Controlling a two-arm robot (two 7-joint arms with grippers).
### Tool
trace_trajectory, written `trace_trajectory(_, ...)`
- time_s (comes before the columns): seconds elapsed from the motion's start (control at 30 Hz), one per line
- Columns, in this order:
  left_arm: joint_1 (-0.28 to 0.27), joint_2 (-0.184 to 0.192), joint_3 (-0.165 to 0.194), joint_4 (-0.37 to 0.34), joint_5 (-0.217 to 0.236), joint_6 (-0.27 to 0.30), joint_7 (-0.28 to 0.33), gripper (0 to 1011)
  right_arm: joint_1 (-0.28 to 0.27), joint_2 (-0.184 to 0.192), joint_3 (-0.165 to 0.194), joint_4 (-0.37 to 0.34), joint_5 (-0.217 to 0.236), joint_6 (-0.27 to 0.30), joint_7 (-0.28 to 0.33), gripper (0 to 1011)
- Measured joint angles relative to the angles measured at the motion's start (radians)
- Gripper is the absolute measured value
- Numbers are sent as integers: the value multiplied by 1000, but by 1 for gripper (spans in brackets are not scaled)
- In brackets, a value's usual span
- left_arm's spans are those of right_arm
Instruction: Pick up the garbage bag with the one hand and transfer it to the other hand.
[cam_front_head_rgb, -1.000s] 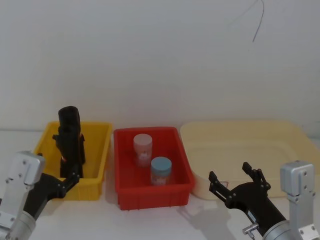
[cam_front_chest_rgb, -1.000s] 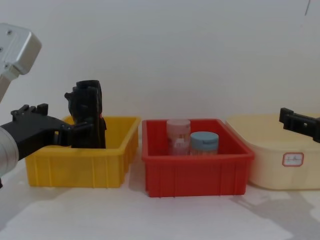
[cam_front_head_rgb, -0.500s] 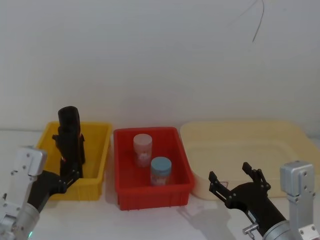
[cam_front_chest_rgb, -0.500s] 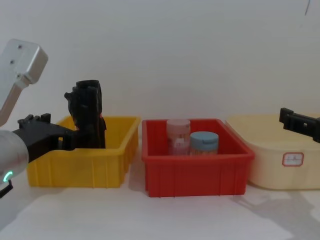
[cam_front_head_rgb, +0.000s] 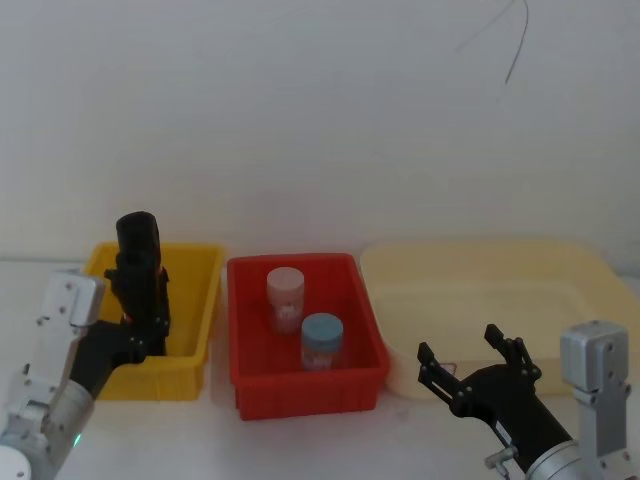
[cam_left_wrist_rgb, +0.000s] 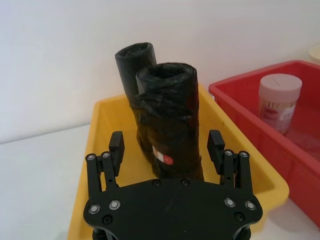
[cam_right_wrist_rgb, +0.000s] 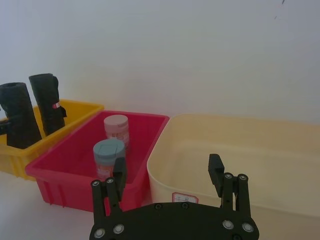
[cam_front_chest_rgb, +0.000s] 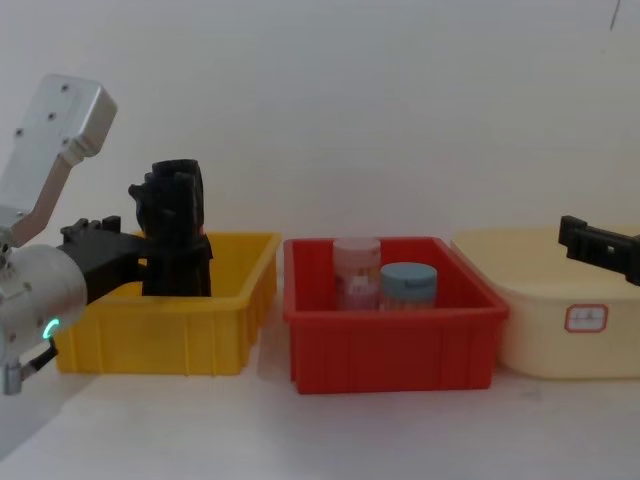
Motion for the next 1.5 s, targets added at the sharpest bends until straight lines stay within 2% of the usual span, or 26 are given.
trace_trajectory(0.47,-92,-57,0,133,-2,-47,-40,992,0,0,0,0,0,0,0,1001)
trace_trajectory(0.67,-123,-83,-6,189,-12,-66,-54,890,0,0,0,0,0,0,0,1001)
trace_trajectory(0.8,-136,-95,-10,215,-15,-75,-61,754,0,0,0,0,0,0,0,1001)
trace_trajectory(0.87,-141,-100,-12,224,-16,-80,-64,717,0,0,0,0,0,0,0,1001)
trace_trajectory(1.07,-146,-109,-17,235,-17,-86,-69,519,0,0,0,0,0,0,0,1001)
trace_trajectory(1.23,-147,-110,-19,229,-15,-85,-69,477,0,0,0,0,0,0,0,1001)
trace_trajectory(1.5,-145,-95,-13,165,0,-50,-95,426,0,0,0,0,0,0,0,1001)
